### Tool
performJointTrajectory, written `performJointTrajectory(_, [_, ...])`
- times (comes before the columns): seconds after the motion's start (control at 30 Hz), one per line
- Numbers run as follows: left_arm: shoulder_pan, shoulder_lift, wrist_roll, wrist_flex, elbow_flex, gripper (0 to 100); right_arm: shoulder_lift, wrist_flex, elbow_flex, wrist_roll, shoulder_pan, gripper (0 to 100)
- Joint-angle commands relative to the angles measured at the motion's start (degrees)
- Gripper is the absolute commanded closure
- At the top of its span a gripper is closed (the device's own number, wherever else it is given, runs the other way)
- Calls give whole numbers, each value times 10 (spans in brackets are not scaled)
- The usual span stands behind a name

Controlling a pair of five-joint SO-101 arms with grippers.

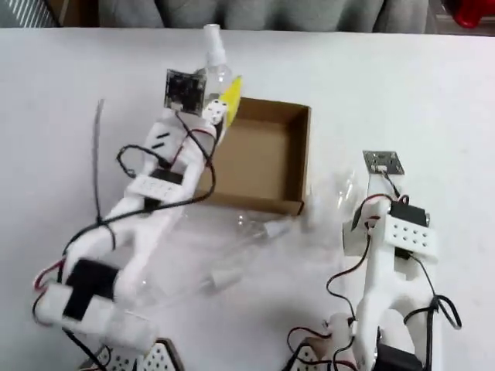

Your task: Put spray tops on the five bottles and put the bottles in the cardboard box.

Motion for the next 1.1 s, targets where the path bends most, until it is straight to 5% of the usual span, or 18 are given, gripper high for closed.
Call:
performJointTrajectory(0.0, [21, 70, 6, -144, -47, 980, -11, -7, -4, -4, 2, 982])
performJointTrajectory(1.07, [18, 314, 4, -214, -182, 980, -10, -43, 10, 1, 3, 982])
